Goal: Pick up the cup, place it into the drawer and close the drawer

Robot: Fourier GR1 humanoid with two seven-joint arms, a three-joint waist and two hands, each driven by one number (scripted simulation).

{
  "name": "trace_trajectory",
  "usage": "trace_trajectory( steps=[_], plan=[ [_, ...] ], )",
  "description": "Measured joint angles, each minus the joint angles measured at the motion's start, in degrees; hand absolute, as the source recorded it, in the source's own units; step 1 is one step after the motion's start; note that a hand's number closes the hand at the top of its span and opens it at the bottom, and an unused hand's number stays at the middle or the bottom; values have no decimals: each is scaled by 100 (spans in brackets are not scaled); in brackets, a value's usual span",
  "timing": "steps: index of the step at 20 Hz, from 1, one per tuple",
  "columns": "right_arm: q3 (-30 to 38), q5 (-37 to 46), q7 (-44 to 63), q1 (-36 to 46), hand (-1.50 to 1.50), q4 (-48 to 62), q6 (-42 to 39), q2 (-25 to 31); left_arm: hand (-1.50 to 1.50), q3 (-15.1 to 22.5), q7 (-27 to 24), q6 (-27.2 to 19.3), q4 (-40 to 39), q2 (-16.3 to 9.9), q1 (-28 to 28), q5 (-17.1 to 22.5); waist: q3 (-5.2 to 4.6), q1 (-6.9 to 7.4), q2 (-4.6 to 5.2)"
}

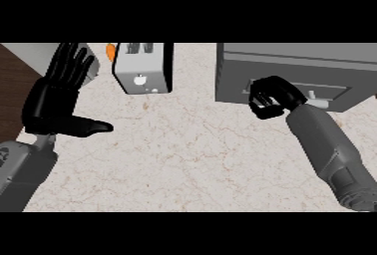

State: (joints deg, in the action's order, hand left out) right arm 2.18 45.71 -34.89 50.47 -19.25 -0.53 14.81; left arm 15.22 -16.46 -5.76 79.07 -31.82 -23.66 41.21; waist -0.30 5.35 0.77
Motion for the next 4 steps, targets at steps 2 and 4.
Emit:
trace_trajectory(
  steps=[2,4],
  plan=[
    [52,-49,-114,-15,150,17,-5,19,-150,23,-31,-13,3,54,9,-24,1,21,4],
    [97,-91,-180,-19,150,42,-22,31,-150,3,-14,48,-7,33,-2,-3,0,37,5]
  ],
)
